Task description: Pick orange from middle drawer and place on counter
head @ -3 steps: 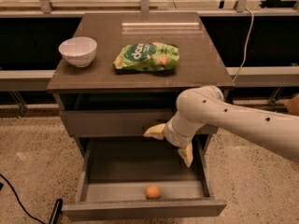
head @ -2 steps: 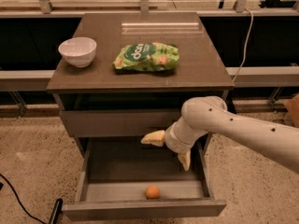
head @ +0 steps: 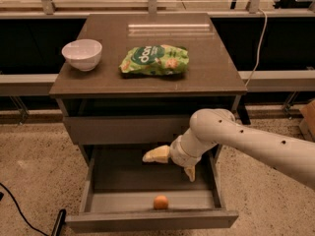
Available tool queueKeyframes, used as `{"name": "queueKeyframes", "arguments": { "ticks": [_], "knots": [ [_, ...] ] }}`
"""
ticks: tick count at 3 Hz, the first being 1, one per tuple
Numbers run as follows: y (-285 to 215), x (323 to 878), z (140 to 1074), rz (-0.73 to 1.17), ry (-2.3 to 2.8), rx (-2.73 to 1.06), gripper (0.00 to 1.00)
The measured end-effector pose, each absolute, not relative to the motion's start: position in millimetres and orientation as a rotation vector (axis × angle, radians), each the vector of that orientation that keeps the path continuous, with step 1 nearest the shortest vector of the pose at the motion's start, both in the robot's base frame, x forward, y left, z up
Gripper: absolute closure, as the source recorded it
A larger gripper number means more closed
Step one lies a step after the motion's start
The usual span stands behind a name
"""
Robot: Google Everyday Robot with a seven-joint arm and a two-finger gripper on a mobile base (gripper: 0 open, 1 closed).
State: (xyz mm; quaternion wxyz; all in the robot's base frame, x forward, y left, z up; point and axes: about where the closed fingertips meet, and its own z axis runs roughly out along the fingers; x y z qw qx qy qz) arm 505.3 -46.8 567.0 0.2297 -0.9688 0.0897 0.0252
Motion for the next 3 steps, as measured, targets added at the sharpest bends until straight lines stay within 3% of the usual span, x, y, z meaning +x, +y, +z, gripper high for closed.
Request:
{"name": "queueKeyframes", "arguments": {
  "ticks": [3],
  "knots": [
    [-39.1,481.2,431.6,0.149,0.24,-2.983,0.0]
  ]
}}
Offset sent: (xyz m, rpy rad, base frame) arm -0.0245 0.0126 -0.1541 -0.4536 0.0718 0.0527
